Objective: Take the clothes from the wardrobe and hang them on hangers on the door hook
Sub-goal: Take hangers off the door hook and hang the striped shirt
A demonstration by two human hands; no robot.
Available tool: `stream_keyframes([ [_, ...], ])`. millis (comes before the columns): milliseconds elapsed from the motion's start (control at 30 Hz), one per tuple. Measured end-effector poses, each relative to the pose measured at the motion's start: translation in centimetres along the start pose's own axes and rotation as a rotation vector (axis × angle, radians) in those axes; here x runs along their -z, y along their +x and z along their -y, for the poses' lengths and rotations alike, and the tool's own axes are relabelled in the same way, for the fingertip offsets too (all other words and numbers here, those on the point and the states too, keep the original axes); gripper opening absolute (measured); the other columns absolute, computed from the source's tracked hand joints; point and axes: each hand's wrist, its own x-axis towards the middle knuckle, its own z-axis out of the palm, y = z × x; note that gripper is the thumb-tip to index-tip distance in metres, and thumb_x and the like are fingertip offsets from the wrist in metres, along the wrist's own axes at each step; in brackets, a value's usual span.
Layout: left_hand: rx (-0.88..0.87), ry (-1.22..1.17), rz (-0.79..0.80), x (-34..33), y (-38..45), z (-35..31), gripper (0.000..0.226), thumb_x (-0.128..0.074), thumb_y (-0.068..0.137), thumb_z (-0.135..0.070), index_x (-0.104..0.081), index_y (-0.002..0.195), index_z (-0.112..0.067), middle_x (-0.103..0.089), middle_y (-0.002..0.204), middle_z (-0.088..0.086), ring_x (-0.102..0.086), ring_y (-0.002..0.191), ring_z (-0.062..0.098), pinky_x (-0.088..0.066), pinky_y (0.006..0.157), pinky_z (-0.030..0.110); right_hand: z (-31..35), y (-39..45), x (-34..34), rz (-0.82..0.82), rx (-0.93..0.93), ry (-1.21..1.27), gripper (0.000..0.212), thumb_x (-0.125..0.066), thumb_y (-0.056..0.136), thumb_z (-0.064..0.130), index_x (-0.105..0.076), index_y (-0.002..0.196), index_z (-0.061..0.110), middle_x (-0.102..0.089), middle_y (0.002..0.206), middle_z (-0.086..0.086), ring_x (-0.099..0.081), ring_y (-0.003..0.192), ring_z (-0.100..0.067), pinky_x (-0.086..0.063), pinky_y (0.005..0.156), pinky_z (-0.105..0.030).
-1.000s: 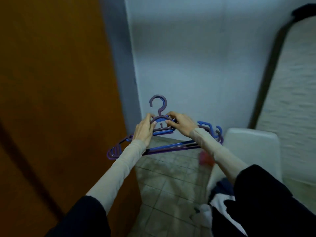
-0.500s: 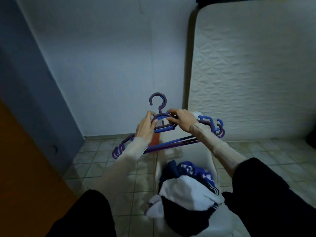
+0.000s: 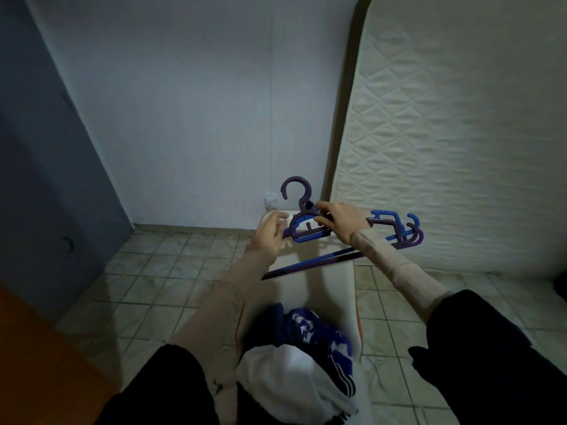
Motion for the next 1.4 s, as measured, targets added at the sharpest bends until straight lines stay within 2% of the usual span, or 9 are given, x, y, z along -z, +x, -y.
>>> stream_keyframes([
  [200, 0.239, -0.048, -0.058, -1.6, 1.8, 4.0, 0.032, -0.039, 0.095, -0.012, -0.048, 0.125, -0.018, -0.053, 0.124, 0.007, -0.052, 0.111, 0.023, -0.045, 0.094, 0.037, -3.9, 2.0, -4.5, 0.026, -0.002, -0.047, 0.027, -0.051, 0.092, 0.029, -0.056, 0.117, 0.020, -0.069, 0.103, -0.007, -0.061, 0.099, -0.030, -0.047, 0.087, -0.042],
  [467, 0.327, -0.221, 0.023, -3.4, 4.0, 8.2, 0.035, -0.036, 0.097, -0.025, -0.046, 0.131, -0.028, -0.059, 0.115, -0.005, -0.056, 0.099, 0.007, -0.047, 0.081, 0.017, -6.0, 4.1, -11.4, 0.042, -0.018, -0.225, 0.030, -0.046, 0.094, 0.024, -0.058, 0.122, 0.025, -0.066, 0.109, -0.010, -0.060, 0.100, -0.032, -0.045, 0.086, -0.039],
  [600, 0.358, -0.173, 0.139, -4.7, 4.6, 10.8, 0.054, -0.034, 0.085, -0.027, -0.038, 0.139, -0.025, -0.047, 0.134, 0.004, -0.045, 0.124, 0.022, -0.037, 0.103, 0.032, -7.0, 5.1, -15.2, 0.072, 0.023, -0.331, 0.032, -0.040, 0.096, 0.024, -0.055, 0.122, 0.020, -0.063, 0.116, -0.007, -0.056, 0.105, -0.030, -0.038, 0.088, -0.036],
  [700, 0.340, -0.141, 0.186, -5.7, 5.0, 12.9, 0.057, -0.035, 0.085, -0.020, -0.034, 0.142, -0.022, -0.036, 0.146, 0.008, -0.035, 0.133, 0.023, -0.028, 0.106, 0.026, -7.7, 5.8, -17.9, 0.109, 0.033, -0.344, 0.030, -0.039, 0.095, 0.024, -0.056, 0.119, 0.018, -0.062, 0.116, -0.007, -0.054, 0.106, -0.029, -0.034, 0.087, -0.034],
  [900, 0.312, -0.098, 0.224, -8.1, 5.4, 18.4, 0.057, -0.032, 0.094, -0.001, -0.026, 0.144, -0.027, -0.027, 0.152, 0.006, -0.026, 0.139, 0.019, -0.019, 0.109, 0.018, -8.3, 7.3, -23.9, 0.091, 0.062, -0.320, 0.022, -0.082, 0.054, 0.013, -0.072, 0.072, 0.015, -0.064, 0.062, -0.006, -0.061, 0.058, -0.025, -0.042, 0.055, -0.025],
  [1033, 0.289, -0.094, 0.211, -9.1, 4.8, 21.2, 0.059, -0.032, 0.093, 0.003, -0.023, 0.146, -0.023, -0.022, 0.154, 0.001, -0.021, 0.141, 0.013, -0.015, 0.109, 0.016, -8.5, 8.2, -27.1, 0.084, 0.198, -0.315, 0.019, -0.068, 0.048, 0.013, -0.072, 0.065, 0.020, -0.058, 0.050, -0.002, -0.057, 0.048, -0.021, -0.041, 0.050, -0.019],
  [1100, 0.284, -0.104, 0.207, -9.5, 4.3, 22.3, 0.060, -0.031, 0.093, 0.004, -0.021, 0.146, -0.022, -0.019, 0.155, -0.002, -0.018, 0.142, 0.010, -0.013, 0.110, 0.016, -8.3, 8.5, -28.1, 0.078, 0.201, -0.341, 0.026, -0.065, 0.053, 0.011, -0.074, 0.076, 0.022, -0.063, 0.057, -0.002, -0.060, 0.056, -0.022, -0.043, 0.055, -0.020],
  [1233, 0.316, -0.097, 0.209, -9.9, 3.4, 23.9, 0.059, -0.028, 0.094, 0.005, -0.019, 0.147, -0.022, -0.018, 0.155, -0.003, -0.016, 0.141, 0.008, -0.013, 0.112, 0.018, -8.3, 8.3, -30.3, 0.325, 0.110, -0.268, 0.039, -0.041, 0.094, 0.012, -0.049, 0.132, 0.021, -0.062, 0.114, -0.010, -0.049, 0.111, -0.030, -0.033, 0.091, -0.032],
  [1400, 0.323, -0.048, 0.202, -9.9, 2.4, 25.0, 0.060, -0.028, 0.092, 0.007, -0.024, 0.146, -0.020, -0.022, 0.154, 0.000, -0.020, 0.141, 0.011, -0.015, 0.114, 0.020, -7.4, 7.2, -31.8, 0.387, 0.090, -0.236, 0.041, -0.040, 0.096, 0.016, -0.044, 0.136, 0.020, -0.056, 0.121, -0.016, -0.047, 0.115, -0.032, -0.035, 0.092, -0.034],
])
